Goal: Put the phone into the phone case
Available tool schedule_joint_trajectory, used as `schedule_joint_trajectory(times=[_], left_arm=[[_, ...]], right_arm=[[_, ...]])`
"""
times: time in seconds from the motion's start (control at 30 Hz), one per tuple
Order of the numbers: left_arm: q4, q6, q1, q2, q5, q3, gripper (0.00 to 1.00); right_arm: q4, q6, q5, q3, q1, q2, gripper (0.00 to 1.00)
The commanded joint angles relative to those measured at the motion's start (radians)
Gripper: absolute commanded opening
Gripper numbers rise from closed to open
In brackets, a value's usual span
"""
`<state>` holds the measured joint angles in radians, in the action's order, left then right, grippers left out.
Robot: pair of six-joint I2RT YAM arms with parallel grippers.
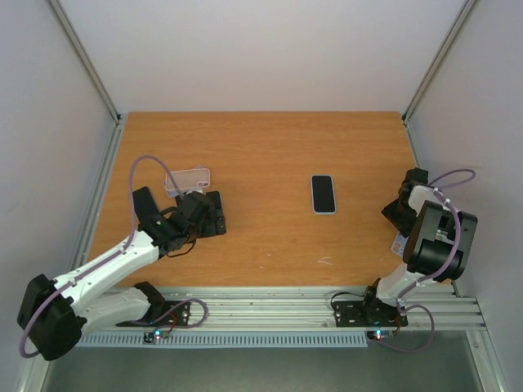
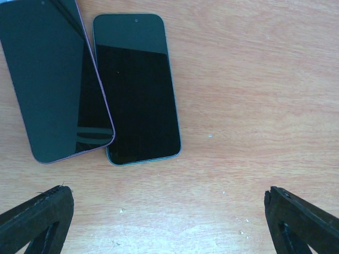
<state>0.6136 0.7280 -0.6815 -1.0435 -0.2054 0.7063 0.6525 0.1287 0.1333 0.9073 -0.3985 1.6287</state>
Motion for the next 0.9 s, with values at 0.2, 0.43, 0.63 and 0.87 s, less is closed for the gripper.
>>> schedule_joint_trajectory(times=[0.2,0.43,0.63,0.87], left_arm=[[-0.027,0.003,0.004,-0.003,0.004,0.025,0.99],[-0.026,0.007,0.004,0.004,-0.002,0.021,0.99],[0.000,0.000,0.005,0.005,-0.024,0.037,0.99],[0.022,-0.012,0.008,0.004,-0.005,0.059,0.99]], right_arm=[[-0.008,0.008,0.002,-0.003,-0.008,0.031,0.19],[-0.006,-0.029,0.011,-0.004,0.036,-0.038,0.01],[0.019,-0.067,0.042,0.017,0.149,-0.059,0.01],[0.041,-0.086,0.062,0.036,0.235,-0.098,0.01]])
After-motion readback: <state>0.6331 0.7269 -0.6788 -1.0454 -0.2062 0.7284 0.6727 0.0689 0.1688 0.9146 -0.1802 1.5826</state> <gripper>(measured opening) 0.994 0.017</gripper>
